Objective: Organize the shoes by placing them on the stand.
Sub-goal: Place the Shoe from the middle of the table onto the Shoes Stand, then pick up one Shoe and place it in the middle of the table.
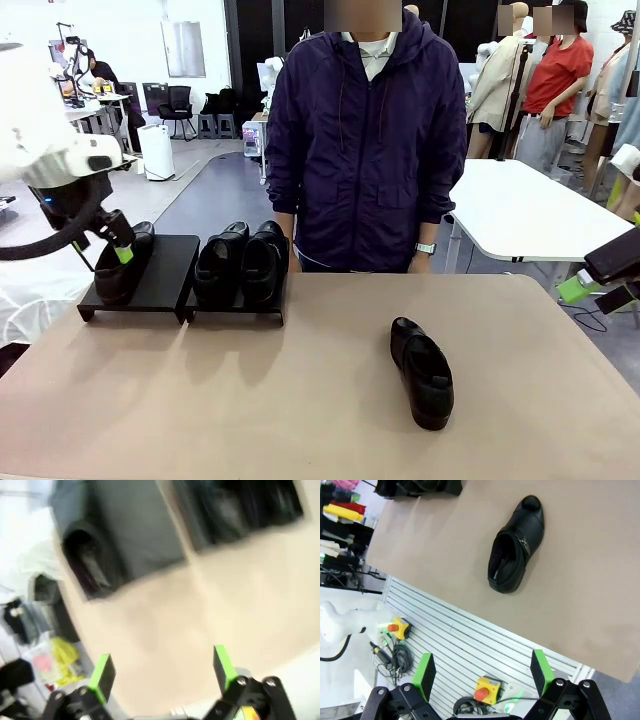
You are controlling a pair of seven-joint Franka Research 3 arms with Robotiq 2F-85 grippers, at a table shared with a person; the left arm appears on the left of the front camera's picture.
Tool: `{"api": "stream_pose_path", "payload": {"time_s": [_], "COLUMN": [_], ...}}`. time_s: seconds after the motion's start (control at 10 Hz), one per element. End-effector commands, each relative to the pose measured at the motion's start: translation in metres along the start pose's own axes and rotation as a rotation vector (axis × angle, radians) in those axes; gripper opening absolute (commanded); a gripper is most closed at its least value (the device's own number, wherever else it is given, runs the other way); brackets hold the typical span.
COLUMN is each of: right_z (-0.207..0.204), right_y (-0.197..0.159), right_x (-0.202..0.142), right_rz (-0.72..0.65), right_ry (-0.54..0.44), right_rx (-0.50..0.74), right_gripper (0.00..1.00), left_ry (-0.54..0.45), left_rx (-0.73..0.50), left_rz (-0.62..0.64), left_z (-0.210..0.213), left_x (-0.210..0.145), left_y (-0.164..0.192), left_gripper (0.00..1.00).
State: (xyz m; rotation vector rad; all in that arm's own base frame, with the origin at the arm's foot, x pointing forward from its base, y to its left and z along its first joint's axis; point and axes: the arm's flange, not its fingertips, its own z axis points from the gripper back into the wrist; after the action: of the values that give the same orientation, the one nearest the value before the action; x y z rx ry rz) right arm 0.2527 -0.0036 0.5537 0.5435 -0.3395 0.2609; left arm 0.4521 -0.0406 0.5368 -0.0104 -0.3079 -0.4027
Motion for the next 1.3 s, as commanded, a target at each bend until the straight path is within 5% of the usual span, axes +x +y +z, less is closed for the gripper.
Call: {"api": "stream_pose_path", "payload": {"time_s": [0.0, 0.2, 0.5, 0.6, 1.2], "right_z": [0.002, 0.002, 0.002, 0.002, 0.002], "right_y": [-0.001, -0.001, -0.001, -0.001, -0.001], "right_x": [0.001, 0.001, 0.001, 0.001, 0.001], "right_rz": [0.018, 0.018, 0.018, 0.018, 0.018], "right_ry": [-0.006, -0.006, -0.006, -0.006, -0.006], "right_rx": [0.015, 0.015, 0.015, 0.015, 0.015], "right_gripper": [1.0, 1.0, 1.0, 1.0, 1.0], "left_ry": [0.109, 0.091, -0.113, 0.049, 0.049], "left_rx": [-0.241, -0.345, -0.244, -0.355, -0.355], "left_rz": [-0.202, -0.364, -0.228, -0.361, -0.361], "left_z": [0.024, 0.017, 0.023, 0.021, 0.021], "left_x": [-0.054, -0.091, -0.141, -0.111, -0.111], "left_y": [0.011, -0.011, -0.028, -0.022, -0.022], "left_gripper": [1.0, 1.0, 1.0, 1.0, 1.0]}}
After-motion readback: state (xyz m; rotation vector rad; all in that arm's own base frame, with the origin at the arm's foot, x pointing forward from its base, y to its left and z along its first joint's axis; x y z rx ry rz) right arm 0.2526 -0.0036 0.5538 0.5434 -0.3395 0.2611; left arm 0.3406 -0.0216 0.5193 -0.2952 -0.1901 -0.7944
